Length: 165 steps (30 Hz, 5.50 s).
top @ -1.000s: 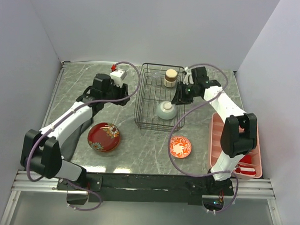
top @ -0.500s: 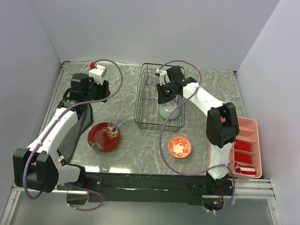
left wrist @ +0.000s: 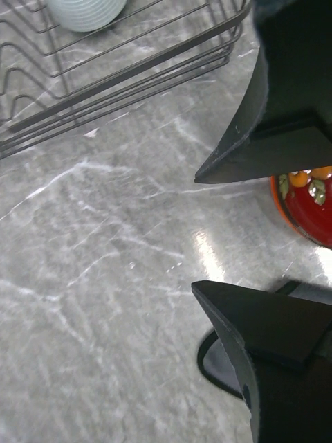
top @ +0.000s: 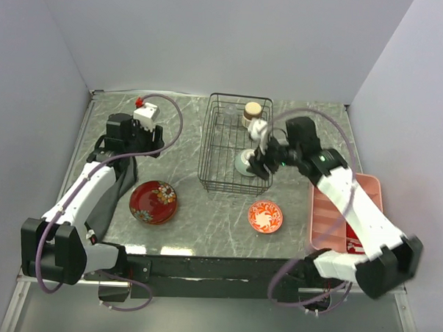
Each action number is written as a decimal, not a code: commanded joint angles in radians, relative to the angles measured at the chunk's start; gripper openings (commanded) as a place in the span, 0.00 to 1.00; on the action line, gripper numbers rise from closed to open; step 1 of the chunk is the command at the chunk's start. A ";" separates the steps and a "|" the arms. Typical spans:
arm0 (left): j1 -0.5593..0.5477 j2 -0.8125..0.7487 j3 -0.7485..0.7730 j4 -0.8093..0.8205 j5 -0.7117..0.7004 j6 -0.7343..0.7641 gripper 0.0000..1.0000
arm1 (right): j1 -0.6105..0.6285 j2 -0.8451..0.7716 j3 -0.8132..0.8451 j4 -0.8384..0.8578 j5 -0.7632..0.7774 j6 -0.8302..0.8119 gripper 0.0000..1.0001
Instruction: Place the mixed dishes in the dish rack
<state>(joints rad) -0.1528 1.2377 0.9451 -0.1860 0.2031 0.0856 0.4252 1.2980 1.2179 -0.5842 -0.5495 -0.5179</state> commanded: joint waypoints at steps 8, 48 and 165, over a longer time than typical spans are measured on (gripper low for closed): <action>0.001 -0.078 -0.045 -0.050 0.052 -0.037 0.62 | 0.217 -0.264 -0.268 -0.488 0.101 -0.709 0.71; 0.052 -0.103 -0.011 -0.012 0.237 -0.148 0.63 | 0.294 0.058 0.354 -0.694 -0.062 -0.360 0.00; -0.136 0.290 0.282 0.020 -0.065 -0.030 0.69 | 0.087 0.446 0.433 -0.267 0.120 -0.003 0.71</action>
<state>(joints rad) -0.2829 1.6039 1.2495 -0.2020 0.1410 0.0414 0.4549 1.8366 1.6882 -0.9440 -0.4545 -0.2607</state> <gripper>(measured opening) 0.691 0.622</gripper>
